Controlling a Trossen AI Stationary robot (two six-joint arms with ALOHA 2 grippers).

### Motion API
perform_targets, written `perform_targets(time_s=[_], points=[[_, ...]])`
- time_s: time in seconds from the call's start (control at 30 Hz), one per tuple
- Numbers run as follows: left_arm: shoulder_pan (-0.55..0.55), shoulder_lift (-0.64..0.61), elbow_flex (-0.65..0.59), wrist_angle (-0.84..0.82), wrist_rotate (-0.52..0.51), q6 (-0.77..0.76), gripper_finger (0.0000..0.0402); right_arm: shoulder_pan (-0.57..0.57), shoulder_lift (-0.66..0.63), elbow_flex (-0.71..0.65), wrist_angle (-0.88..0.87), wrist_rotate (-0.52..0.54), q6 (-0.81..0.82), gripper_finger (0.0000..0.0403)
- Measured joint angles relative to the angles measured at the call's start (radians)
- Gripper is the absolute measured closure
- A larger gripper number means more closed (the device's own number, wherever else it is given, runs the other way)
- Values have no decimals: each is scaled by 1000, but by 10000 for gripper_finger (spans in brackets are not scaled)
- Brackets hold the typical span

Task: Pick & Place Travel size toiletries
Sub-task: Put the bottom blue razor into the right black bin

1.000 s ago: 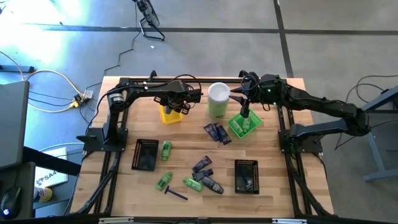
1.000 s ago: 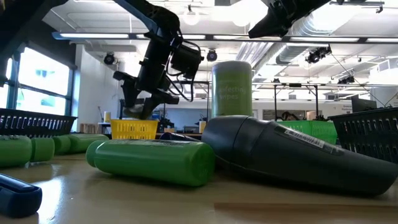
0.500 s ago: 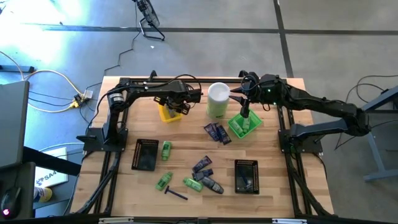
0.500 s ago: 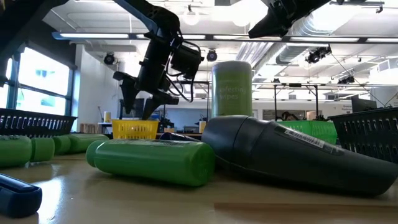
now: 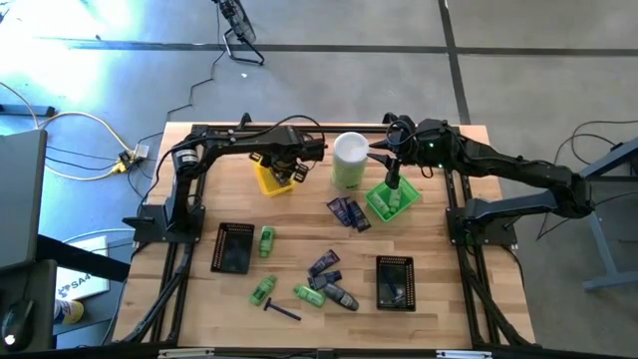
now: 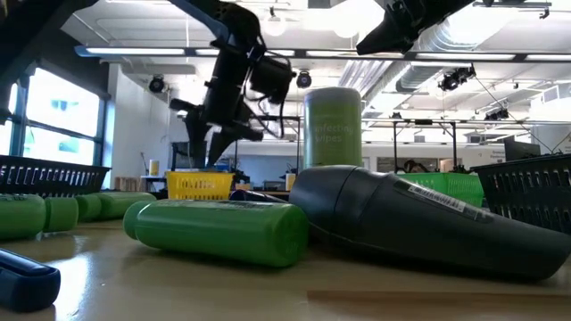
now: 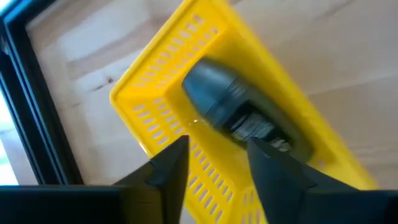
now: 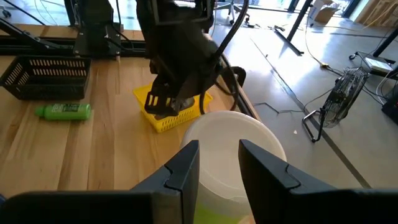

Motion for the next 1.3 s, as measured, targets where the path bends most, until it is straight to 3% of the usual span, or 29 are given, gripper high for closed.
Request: perform_targets(time_s=[0.3,0.47,0.7,1.0,1.2,1.3], points=[[0,-1,258,-150,-35,74,339,0,0,0,-12,0,0,298],[0,-2,445,-232,-12,178,355,0,0,0,-28,0,0,298],[0,-3,657,-209,41,358,357,0,0,0,-29,0,-3,298],[-6,0,715,-35,143,348,357,0,0,0,-47,-3,-3,298],[-6,0,701,19,146,515,357,0,0,0,-46,-1,1,298],[-7,0,702,18,177,507,357,0,0,0,-46,-1,20,298]])
